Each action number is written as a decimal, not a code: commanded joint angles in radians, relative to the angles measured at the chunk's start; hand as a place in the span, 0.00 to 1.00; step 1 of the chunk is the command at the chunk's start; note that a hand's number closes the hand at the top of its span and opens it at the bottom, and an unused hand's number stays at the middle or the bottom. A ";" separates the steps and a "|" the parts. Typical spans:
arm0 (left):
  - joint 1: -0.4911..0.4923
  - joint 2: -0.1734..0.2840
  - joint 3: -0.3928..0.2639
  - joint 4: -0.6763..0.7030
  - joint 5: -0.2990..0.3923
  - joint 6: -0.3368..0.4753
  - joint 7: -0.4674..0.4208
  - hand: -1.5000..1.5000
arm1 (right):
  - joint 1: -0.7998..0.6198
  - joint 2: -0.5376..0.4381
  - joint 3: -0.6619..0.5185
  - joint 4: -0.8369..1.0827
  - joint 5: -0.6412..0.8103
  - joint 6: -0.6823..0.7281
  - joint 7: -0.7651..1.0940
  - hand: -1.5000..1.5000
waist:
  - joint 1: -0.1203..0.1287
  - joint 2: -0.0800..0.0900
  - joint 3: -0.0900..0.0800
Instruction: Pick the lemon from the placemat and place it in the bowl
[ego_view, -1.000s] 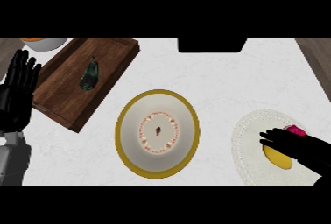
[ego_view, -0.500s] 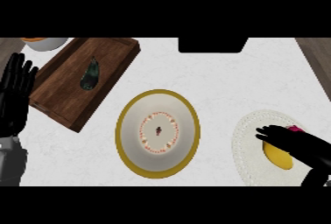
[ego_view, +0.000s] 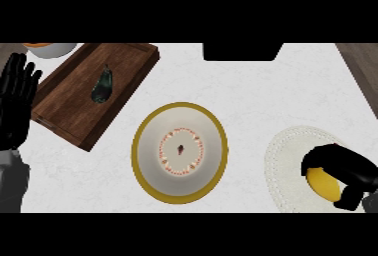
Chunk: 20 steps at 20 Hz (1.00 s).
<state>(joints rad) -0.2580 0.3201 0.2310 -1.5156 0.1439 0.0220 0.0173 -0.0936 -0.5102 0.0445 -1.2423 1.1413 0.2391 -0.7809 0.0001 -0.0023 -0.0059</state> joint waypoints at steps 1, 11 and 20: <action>0.003 -0.061 -0.037 0.064 -0.039 0.019 -0.077 0.50 | -0.094 0.051 -0.010 0.110 0.016 -0.070 -0.015 1.00 | 0.003 0.005 0.006; -0.038 -0.020 -0.019 0.018 -0.002 -0.022 0.002 0.50 | -0.360 -0.094 -0.156 0.387 0.015 -0.046 -0.069 1.00 | 0.057 0.018 0.009; -0.051 -0.038 -0.022 0.069 -0.009 -0.027 -0.057 0.50 | -0.642 -0.163 -0.256 0.719 0.037 -0.215 -0.071 1.00 | 0.063 0.026 0.010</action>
<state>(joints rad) -0.3138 0.2802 0.1993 -1.4672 0.1275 0.0063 -0.0185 -0.6331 -0.6389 -0.1531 -0.6303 1.1944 0.0904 -0.8338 0.0691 0.0248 0.0042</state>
